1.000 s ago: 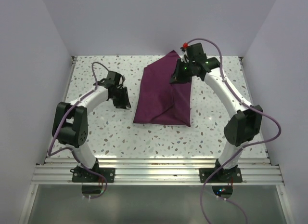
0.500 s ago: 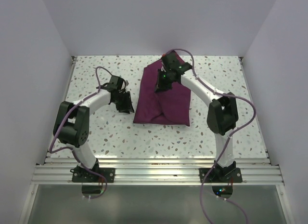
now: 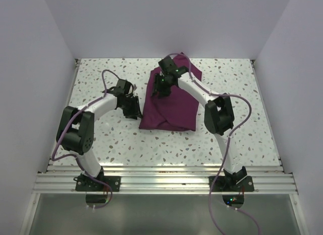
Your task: Prepare the surgical pack
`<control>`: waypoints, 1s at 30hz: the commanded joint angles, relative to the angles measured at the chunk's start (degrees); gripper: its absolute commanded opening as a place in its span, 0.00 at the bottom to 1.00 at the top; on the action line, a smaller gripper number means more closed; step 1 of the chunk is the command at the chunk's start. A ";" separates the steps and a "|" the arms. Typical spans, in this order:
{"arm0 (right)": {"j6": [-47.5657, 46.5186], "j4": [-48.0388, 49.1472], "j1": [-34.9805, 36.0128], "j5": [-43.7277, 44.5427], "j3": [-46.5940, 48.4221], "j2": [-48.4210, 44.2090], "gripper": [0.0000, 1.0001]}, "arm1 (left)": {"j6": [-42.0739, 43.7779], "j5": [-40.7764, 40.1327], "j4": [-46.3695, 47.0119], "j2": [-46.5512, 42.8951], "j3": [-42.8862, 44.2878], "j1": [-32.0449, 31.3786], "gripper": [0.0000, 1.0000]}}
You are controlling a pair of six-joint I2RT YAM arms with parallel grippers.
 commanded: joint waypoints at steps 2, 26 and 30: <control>-5.43 -6.80 -0.29 -1.87 9.56 -1.16 0.56 | 2.87 -1.77 -3.92 -1.87 5.11 1.52 0.42; -13.80 9.71 -13.04 -24.54 -52.74 -34.56 0.00 | -10.31 21.52 17.08 10.42 18.65 0.29 0.17; -12.83 12.61 -13.83 -26.21 -57.75 -35.00 0.00 | -9.44 19.59 14.01 14.11 20.59 0.12 0.16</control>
